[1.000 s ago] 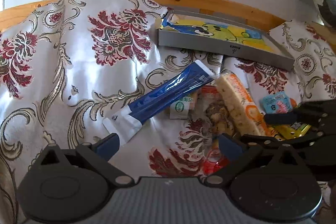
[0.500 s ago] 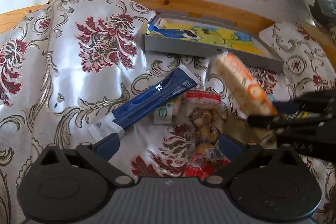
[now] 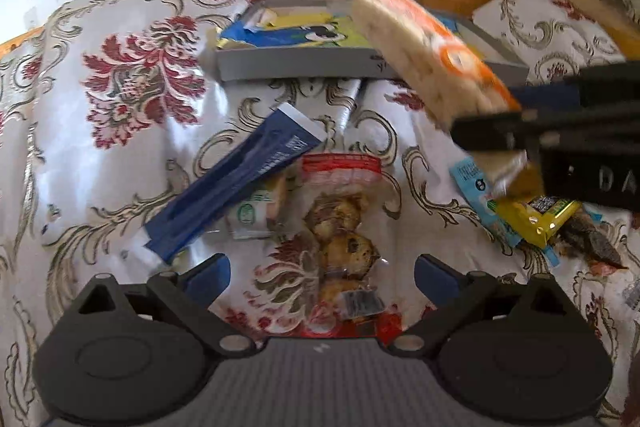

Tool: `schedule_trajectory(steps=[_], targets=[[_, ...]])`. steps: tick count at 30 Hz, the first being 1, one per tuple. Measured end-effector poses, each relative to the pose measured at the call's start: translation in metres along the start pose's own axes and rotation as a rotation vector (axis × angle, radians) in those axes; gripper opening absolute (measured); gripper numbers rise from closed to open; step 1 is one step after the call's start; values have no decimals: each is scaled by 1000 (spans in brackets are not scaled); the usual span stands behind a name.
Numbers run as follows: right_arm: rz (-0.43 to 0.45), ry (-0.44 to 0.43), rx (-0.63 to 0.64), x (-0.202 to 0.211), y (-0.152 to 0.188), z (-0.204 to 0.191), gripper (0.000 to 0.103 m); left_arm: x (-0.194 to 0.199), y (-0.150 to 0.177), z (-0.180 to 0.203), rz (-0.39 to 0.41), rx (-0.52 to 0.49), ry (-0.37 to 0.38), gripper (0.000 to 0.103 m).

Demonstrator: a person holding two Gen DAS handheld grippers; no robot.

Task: Organize snacks
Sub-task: 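Lift the cracker bar with the right tool while the left tool grasps the quail egg bag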

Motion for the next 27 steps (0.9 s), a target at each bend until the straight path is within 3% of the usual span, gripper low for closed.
schedule_trajectory(steps=[13, 16, 22, 27], targets=[[101, -110, -114, 1, -7, 25, 35, -30, -5, 13, -119, 15, 3, 78], [115, -114, -127, 5, -7, 29, 35, -32, -5, 15, -125, 6, 1, 75], [115, -110, -149, 6, -5, 33, 35, -31, -7, 21, -125, -14, 2, 54], [103, -74, -91, 7, -5, 27, 35, -27, -9, 20, -135, -5, 1, 49]])
Point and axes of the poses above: each gripper's, at about its wrist camera, not at the fingertips, and x roughly against the way its jaws point, z to its right, y to its underside, the point moved 5 cm from there along -x, roughly the way its jaws point, and after that the axes turned 12 degrees about -y, right-handed, at the moved point
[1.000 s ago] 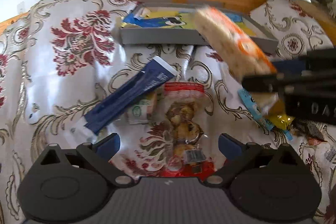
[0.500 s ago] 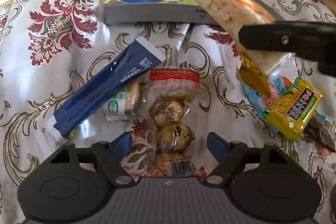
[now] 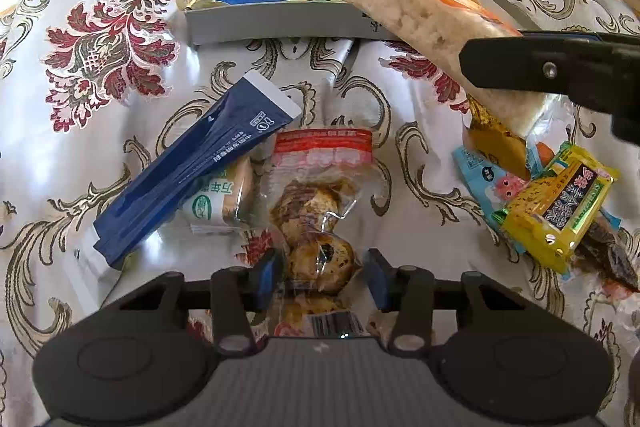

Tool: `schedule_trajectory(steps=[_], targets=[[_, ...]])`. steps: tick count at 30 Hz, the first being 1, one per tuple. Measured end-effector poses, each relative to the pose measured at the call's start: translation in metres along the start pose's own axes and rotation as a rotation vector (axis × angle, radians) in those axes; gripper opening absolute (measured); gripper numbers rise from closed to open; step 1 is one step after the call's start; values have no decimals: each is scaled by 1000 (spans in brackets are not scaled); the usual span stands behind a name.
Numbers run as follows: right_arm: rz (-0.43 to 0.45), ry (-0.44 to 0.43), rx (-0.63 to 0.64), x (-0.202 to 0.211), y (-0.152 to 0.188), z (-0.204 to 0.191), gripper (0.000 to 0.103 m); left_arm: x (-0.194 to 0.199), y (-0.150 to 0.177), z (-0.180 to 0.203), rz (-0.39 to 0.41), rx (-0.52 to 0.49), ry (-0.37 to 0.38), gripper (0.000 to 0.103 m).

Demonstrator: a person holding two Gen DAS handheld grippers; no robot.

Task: Organize snacks
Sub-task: 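Lift the cracker bar with the right tool while the left tool grasps the quail egg bag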

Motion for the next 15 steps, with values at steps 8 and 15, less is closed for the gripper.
schedule_trajectory(steps=[8, 15], targets=[[49, 18, 63, 10, -6, -7, 35, 18, 2, -2, 4, 48, -8, 47], [99, -46, -14, 20, -11, -6, 35, 31, 8, -10, 10, 143, 0, 47]])
Point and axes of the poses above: each gripper's, at about its wrist camera, not at the fingertips, and x roughly against the way its jaws point, z to its right, y to its underside, the point moved 5 cm from there along -x, roughly the way its jaws point, and after that the axes turned 12 degrees about -y, right-handed, at the moved point
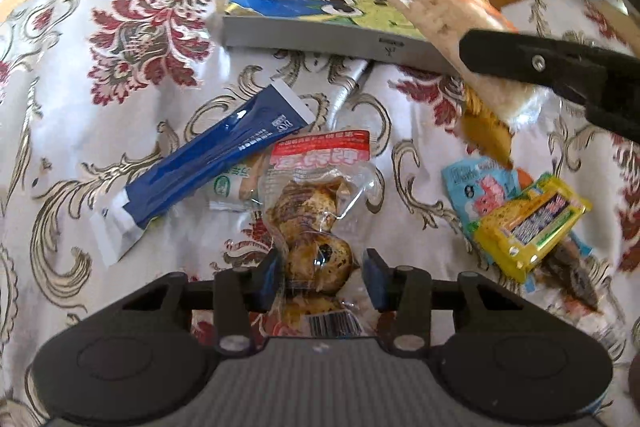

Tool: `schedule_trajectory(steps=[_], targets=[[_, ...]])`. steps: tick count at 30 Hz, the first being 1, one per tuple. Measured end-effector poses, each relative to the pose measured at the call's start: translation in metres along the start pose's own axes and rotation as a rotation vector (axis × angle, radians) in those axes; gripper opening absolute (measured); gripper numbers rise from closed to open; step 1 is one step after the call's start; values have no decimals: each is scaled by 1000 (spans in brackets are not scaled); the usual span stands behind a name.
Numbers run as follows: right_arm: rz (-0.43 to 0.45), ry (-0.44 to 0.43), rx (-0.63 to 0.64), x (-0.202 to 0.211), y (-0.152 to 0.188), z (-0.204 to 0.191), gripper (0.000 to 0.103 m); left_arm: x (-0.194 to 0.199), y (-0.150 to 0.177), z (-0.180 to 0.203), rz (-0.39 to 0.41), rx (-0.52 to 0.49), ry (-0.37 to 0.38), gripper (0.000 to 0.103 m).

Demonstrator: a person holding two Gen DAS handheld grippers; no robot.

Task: Organize snacks
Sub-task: 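Lift the cracker bar with the right tool while the left tool grasps the quail egg bag, then carry both snacks over the grey tray and lower them inside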

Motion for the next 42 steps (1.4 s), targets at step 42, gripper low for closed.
schedule_trajectory(steps=[42], targets=[[193, 110, -346, -3, -14, 106, 35, -2, -118, 11, 175, 142, 24, 47]])
Point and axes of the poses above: each gripper's, at about its wrist camera, not at the fingertips, and x roughly against the way its jaws point, z to its right, y to its underside, the point moved 5 cm from there along -x, roughly the way its jaws point, and after that the axes turned 12 degrees about -y, right-handed, at the moved point
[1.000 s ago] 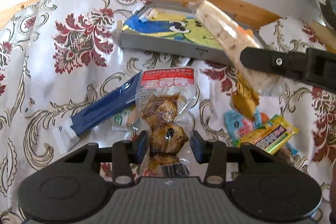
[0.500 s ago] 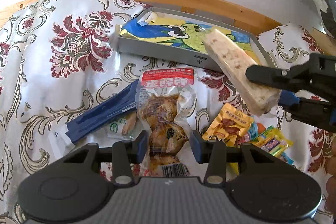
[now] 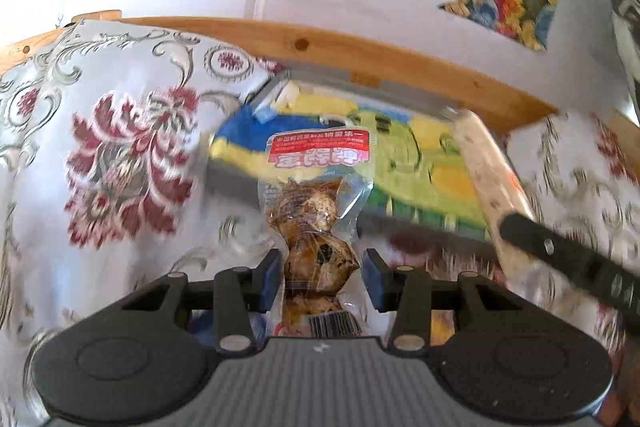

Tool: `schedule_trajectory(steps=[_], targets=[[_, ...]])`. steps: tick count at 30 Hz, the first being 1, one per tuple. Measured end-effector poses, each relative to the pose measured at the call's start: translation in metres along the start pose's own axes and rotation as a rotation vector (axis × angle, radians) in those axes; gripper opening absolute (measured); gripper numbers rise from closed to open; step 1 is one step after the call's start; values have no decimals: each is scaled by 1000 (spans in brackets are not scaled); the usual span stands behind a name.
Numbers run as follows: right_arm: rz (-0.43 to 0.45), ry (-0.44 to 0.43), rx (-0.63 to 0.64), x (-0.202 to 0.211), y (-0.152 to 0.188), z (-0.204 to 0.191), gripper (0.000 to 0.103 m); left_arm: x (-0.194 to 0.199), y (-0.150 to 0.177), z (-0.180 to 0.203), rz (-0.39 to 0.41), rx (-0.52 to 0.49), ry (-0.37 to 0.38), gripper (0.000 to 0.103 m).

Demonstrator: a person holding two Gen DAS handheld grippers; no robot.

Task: Organize snacks
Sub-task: 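Carry both snacks over the grey tray and lower them inside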

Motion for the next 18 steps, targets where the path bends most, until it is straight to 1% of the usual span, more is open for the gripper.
schedule_trajectory(steps=[4, 6, 11, 18], targets=[[62, 86, 106, -7, -12, 9, 35, -12, -31, 11, 48, 19, 1, 47], [72, 107, 125, -12, -15, 14, 35, -19, -42, 20, 67, 15, 1, 47], [74, 150, 125, -21, -16, 34, 35, -39, -62, 50, 70, 8, 26, 47], [74, 209, 120, -29, -13, 60, 35, -71, -76, 96, 50, 0, 51, 47]])
Point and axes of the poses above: each gripper's, at about its wrist camera, not at the fingertips, and x roughly against the way its jaws point, z to its right, y to its underside, the point moved 5 cm from there along -x, roughly the way its jaws point, and after that the axes turned 12 degrees about -y, right-handed, at the moved point
